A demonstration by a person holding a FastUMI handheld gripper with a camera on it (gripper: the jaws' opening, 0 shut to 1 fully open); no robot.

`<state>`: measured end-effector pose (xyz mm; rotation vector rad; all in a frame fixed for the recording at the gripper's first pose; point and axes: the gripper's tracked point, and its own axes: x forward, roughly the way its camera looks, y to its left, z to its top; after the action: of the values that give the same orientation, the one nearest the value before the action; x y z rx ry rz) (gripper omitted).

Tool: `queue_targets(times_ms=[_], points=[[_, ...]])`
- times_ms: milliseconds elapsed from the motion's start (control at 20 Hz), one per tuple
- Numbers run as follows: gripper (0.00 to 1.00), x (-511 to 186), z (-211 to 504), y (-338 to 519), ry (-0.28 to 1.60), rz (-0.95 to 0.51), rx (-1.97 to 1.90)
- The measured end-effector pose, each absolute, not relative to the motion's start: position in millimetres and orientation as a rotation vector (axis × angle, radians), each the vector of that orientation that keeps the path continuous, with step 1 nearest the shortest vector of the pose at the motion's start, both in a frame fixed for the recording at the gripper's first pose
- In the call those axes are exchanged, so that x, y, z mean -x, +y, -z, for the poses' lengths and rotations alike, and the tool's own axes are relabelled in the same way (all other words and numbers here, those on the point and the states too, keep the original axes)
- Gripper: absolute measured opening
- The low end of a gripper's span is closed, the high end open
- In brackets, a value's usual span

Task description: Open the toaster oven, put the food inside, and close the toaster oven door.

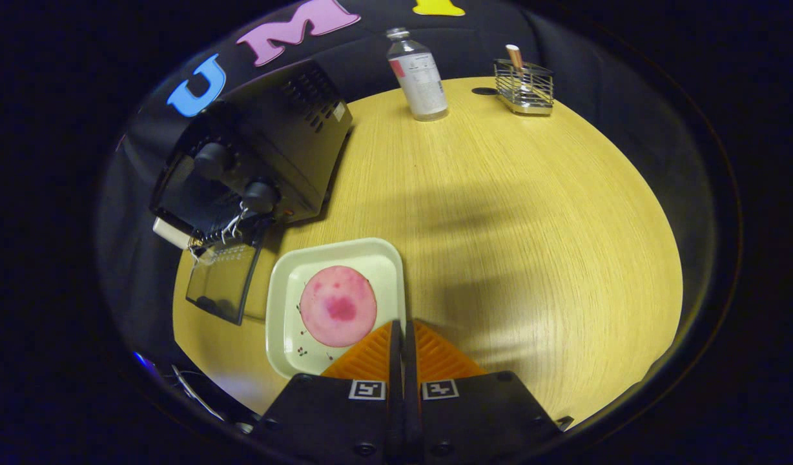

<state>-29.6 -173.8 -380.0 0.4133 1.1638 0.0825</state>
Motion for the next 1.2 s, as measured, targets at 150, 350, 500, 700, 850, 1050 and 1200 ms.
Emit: queue_targets(times_ms=[150,350,500,700,850,1050,1200], points=[[0.06,29.9,377.8,-172.8,1.154,-0.068,-0.515],[0.06,25.2,361.6,-180.8,1.11,-0.033,-0.619],[0.06,24.7,346.6,-191.0,1.074,-0.014,-0.662],[0.06,22.3,325.3,-201.3,1.029,0.027,-0.735],[0.06,21.7,309.2,-205.5,1.013,0.049,-0.768],[0.06,27.7,286.6,-197.5,0.996,0.065,-0.789],[0.06,34.2,269.6,-184.9,0.977,0.091,-0.792]])
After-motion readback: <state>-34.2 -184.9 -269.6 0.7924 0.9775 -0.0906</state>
